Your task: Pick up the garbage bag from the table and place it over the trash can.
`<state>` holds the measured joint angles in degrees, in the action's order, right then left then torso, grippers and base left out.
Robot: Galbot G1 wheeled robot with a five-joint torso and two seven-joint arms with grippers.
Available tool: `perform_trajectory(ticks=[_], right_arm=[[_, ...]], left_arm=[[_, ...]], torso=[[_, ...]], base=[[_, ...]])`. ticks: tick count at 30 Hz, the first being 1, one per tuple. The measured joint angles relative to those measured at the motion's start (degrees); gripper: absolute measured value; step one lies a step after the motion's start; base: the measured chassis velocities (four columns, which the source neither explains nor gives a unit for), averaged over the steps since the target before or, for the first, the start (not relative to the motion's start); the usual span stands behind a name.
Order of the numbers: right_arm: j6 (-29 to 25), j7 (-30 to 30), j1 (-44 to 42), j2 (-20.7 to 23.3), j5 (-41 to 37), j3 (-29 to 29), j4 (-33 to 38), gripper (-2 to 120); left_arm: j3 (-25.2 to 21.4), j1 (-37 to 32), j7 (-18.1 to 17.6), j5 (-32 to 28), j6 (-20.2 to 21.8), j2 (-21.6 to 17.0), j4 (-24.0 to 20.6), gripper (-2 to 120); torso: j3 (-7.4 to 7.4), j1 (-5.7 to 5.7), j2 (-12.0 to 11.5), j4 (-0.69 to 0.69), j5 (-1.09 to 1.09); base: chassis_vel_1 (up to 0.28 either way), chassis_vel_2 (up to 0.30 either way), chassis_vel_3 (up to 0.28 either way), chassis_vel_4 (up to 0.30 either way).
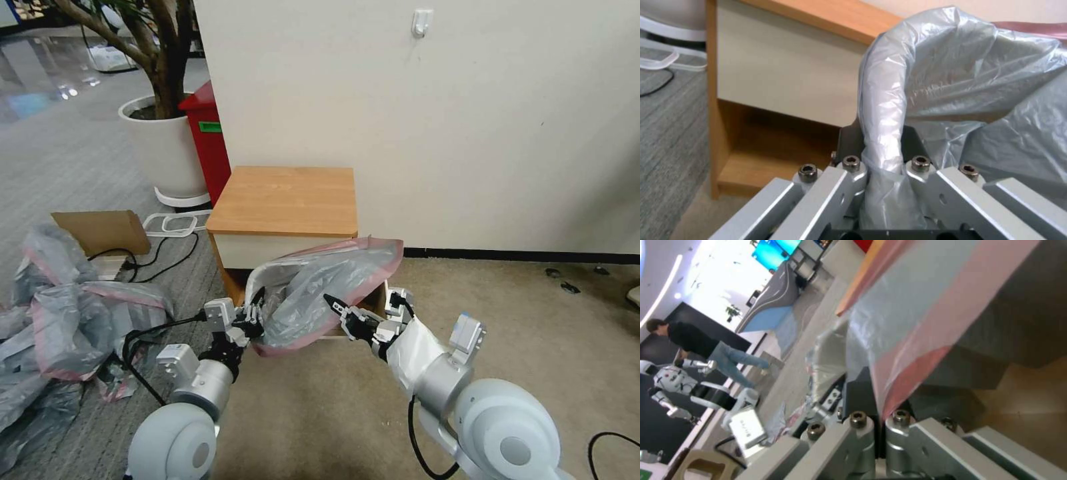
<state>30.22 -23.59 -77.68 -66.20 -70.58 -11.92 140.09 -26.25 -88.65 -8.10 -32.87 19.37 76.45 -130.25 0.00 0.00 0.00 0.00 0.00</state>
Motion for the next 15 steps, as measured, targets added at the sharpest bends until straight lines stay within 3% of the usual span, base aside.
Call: perform_trajectory(ticks=[7, 15], right_arm=[[0.3, -0.81, -3.76, 3.79, -1.74, -2.63, 3.09, 0], [0.29, -2.11, -6.55, 4.67, -1.83, -4.6, 3.1, 0]], left_arm=[[-2.43, 0.38, -1.7, -2.93, 0.42, 0.24, 0.95, 5], [-3.64, 0.55, -4.03, -8.75, 1.86, 0.69, 0.72, 5]], torso=[[0.0, -0.01, 0.0, 0.0, 0.0], [0.0, 0.0, 0.0, 0.0, 0.01]], base=[[0.0, 0.0, 0.0, 0.0], [0.0, 0.0, 0.0, 0.0]])
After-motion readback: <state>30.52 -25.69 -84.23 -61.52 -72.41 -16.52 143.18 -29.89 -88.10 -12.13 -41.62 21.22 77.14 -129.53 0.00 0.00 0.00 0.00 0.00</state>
